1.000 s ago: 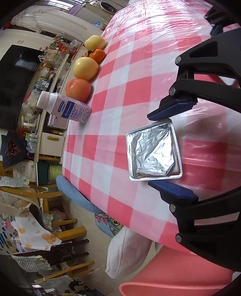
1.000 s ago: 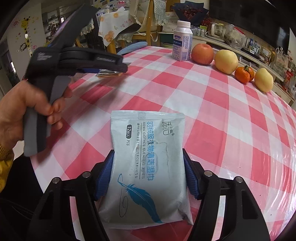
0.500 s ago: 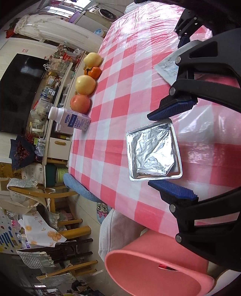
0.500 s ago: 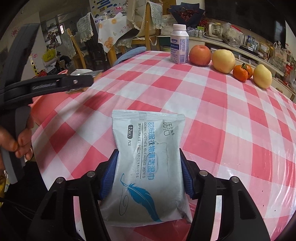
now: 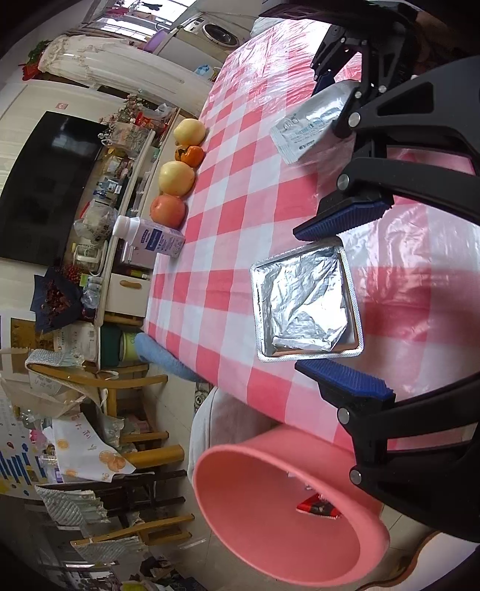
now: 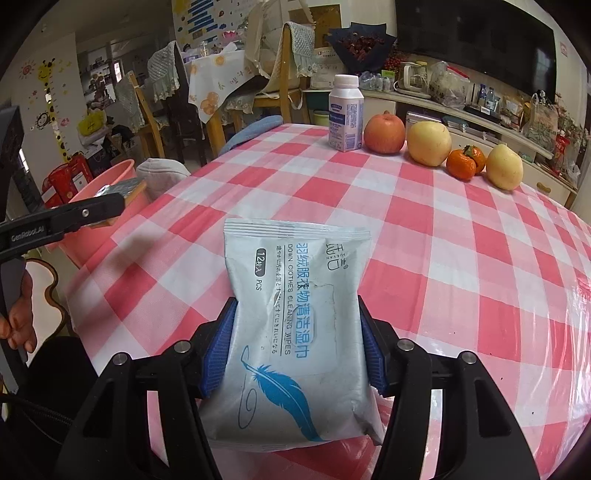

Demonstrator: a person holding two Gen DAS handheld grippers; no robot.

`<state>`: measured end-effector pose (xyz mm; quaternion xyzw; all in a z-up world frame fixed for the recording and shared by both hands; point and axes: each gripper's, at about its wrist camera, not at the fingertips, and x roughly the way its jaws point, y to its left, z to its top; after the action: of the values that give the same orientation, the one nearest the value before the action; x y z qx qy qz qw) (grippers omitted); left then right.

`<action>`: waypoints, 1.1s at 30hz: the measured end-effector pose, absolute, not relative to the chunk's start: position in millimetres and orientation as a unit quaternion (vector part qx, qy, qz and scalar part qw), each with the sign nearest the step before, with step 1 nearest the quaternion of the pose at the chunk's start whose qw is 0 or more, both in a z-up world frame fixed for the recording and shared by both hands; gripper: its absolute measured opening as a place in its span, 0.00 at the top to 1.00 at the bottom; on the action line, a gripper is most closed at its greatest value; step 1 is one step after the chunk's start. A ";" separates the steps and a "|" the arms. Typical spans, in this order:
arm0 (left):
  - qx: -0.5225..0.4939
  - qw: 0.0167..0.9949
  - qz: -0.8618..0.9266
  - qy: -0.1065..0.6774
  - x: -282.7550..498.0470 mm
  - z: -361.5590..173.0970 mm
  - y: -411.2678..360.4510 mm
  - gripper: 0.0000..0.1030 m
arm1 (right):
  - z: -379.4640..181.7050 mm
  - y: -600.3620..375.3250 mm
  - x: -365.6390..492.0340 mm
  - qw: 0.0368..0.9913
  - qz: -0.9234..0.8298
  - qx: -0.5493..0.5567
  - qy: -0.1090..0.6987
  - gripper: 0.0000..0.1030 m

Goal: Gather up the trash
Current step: 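Carry both items over the pink bucket and open both grippers to drop them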

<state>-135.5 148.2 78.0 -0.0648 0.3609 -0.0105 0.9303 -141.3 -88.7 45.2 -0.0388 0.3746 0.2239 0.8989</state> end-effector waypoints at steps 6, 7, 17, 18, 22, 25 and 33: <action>-0.079 0.937 0.008 0.339 -154.3 94.0 177.6 0.36 | 59.9 -78.0 -146.8 0.900 0.232 -0.033 0.367 0.41; -0.080 0.939 0.013 0.333 -158.4 97.4 184.4 0.36 | 63.1 -74.6 -147.8 0.900 0.234 -0.034 0.365 0.41; -0.092 0.945 0.075 0.305 -186.1 111.1 252.5 0.36 | 108.8 -15.6 -157.1 0.895 0.285 -0.049 0.339 0.41; -0.096 0.944 0.080 0.304 -188.2 111.4 258.9 0.36 | 114.0 -8.7 -157.7 0.894 0.292 -0.051 0.335 0.41; -0.113 0.942 0.100 0.301 -192.6 109.0 284.7 0.36 | 136.9 26.7 -160.1 0.889 0.325 -0.060 0.317 0.41; -0.120 0.940 0.111 0.300 -193.6 106.6 300.8 0.36 | 149.9 55.9 -159.4 0.882 0.352 -0.062 0.308 0.41; -0.136 0.933 0.128 0.306 -186.4 96.6 331.6 0.36 | 165.1 141.3 -150.5 0.859 0.411 -0.067 0.298 0.41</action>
<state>-186.4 331.6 96.6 -0.1359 0.3063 0.1277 0.9335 -150.5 141.3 165.1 -0.0669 0.2983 0.4108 0.8589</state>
